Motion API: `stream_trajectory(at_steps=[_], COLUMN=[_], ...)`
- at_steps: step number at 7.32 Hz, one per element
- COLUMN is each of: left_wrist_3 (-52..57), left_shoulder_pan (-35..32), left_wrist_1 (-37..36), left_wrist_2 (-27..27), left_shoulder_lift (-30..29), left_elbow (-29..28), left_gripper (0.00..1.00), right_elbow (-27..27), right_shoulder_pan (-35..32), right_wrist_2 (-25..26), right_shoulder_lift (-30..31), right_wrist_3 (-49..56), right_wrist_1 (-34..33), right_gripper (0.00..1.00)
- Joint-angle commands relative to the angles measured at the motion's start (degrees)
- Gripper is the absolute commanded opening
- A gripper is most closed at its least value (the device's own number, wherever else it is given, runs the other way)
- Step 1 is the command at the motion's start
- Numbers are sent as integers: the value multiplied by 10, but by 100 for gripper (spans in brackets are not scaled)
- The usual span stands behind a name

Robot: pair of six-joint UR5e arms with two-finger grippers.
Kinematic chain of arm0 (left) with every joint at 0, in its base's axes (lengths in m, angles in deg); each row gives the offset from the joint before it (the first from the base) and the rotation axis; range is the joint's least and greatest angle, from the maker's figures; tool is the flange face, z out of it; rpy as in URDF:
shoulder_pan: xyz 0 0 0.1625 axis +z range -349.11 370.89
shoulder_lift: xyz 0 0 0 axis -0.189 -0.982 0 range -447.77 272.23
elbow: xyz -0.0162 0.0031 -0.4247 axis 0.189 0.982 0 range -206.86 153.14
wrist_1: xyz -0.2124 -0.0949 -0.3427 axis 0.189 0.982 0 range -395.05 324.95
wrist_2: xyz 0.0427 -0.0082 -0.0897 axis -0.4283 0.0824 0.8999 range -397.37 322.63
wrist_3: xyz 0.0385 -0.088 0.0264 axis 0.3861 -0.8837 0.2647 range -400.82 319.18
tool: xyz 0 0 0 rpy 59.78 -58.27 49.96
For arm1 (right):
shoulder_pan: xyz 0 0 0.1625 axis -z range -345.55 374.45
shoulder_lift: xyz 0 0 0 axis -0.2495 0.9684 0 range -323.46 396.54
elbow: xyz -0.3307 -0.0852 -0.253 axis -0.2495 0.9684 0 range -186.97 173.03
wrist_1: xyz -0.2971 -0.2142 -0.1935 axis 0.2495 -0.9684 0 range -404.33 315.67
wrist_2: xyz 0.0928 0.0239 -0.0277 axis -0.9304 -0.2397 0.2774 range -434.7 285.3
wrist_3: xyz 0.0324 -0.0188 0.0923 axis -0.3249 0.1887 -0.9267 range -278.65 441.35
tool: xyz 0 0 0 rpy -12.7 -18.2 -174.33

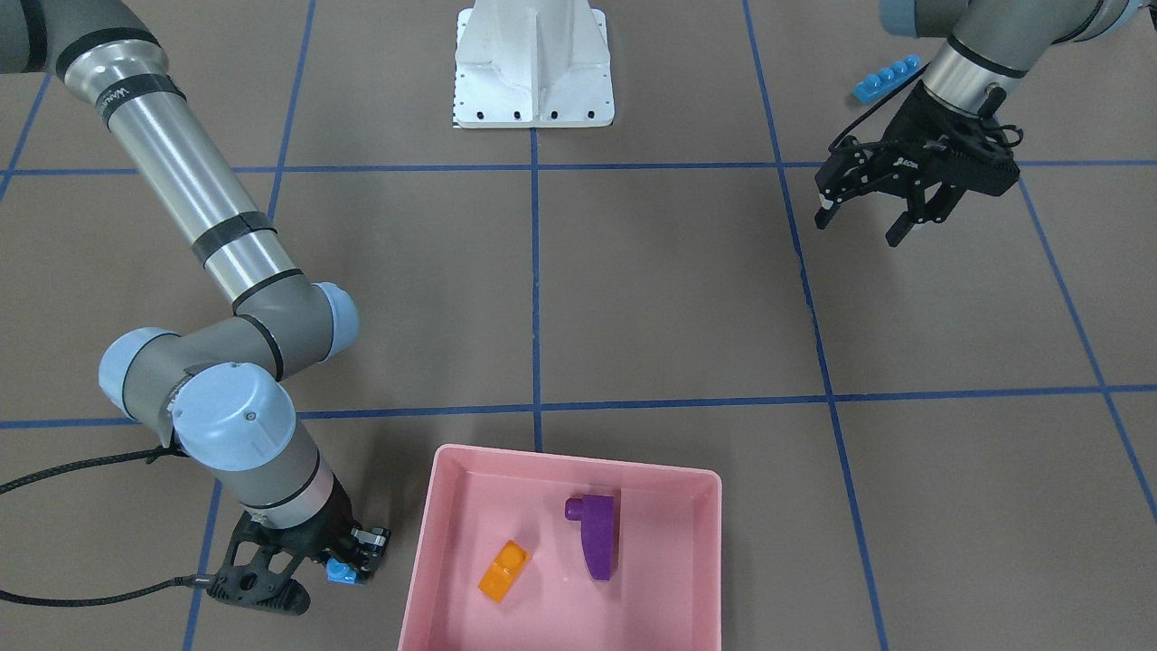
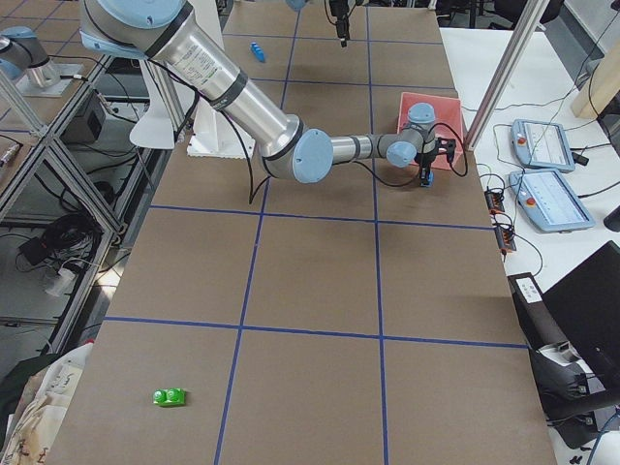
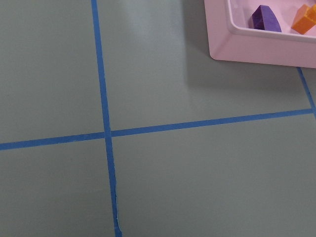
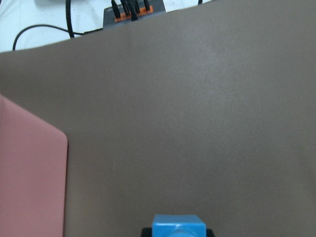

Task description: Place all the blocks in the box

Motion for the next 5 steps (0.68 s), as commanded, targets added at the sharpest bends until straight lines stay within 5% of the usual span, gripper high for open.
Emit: stream_trajectory(at_steps=[1, 3, 5], left_wrist_3=[0, 8, 56], left_shoulder_pan=[0, -2, 36], left_wrist_1=[0, 1, 1], left_wrist_2=[0, 2, -2], left_shoulder_lift=[0, 16, 87], left_elbow=[0, 1, 21], left_gripper=[99, 99, 99], right_elbow=[-48, -77, -75], right_shoulder_pan=[-75, -59, 25], right_wrist_2=[-107, -106, 10], right_shoulder_lift=[-25, -80, -106], right_wrist_3=[23, 1, -77], right_wrist_1=[-68, -165, -160], right_gripper=[0, 0, 0])
